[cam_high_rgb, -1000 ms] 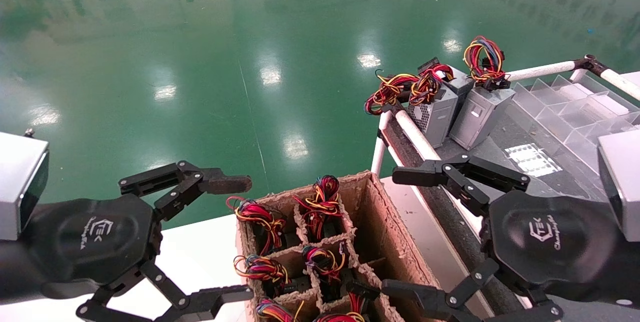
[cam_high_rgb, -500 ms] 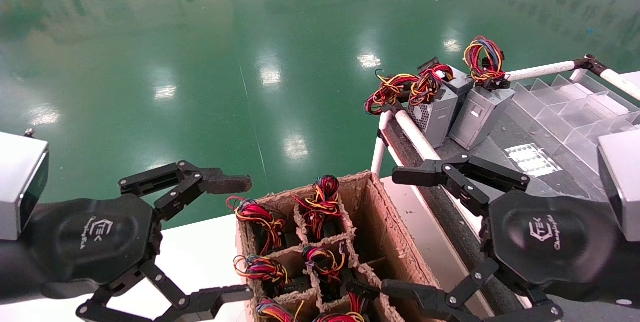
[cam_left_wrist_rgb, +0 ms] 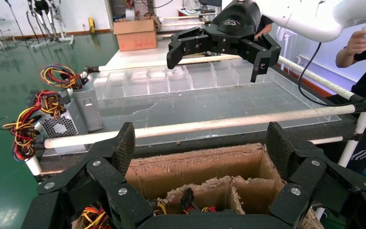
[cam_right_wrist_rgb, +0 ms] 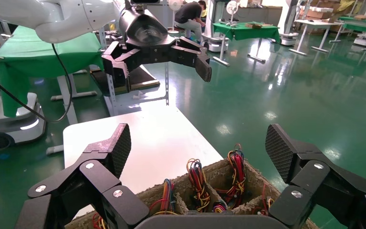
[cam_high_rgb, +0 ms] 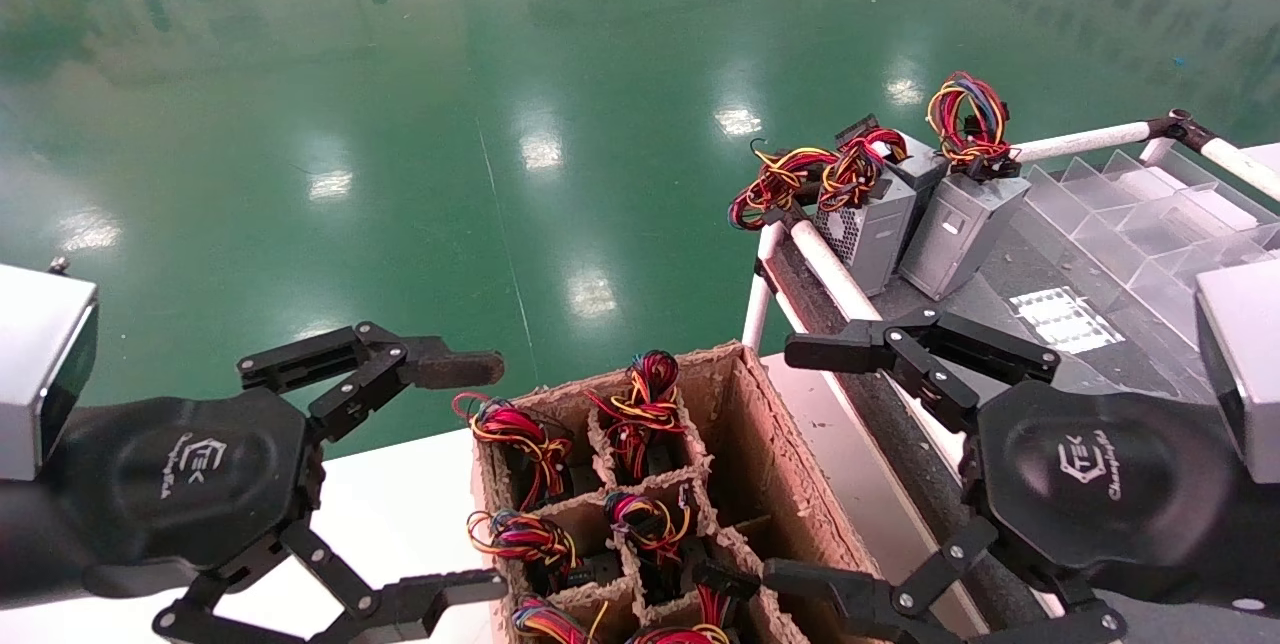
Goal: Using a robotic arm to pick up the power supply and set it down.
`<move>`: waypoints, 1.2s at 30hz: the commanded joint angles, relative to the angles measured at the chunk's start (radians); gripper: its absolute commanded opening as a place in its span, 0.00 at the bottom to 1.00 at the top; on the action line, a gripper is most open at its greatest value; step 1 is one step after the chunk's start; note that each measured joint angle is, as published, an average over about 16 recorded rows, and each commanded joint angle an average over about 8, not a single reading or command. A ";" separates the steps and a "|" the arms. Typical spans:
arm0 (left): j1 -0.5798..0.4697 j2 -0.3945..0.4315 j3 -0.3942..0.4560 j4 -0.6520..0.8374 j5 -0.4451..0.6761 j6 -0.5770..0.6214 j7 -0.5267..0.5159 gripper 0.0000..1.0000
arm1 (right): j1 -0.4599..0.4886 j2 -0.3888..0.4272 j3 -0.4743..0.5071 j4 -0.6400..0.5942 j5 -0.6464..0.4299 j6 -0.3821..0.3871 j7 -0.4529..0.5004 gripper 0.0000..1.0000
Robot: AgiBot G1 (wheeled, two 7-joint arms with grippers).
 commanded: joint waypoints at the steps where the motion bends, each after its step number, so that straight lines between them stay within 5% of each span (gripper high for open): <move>1: 0.000 0.000 0.000 0.000 0.000 0.000 0.000 0.00 | 0.000 0.000 0.000 0.000 0.000 0.000 0.000 1.00; 36: 0.000 0.000 0.000 0.000 0.000 0.000 0.000 0.00 | 0.000 0.000 0.000 0.000 0.000 0.000 0.000 1.00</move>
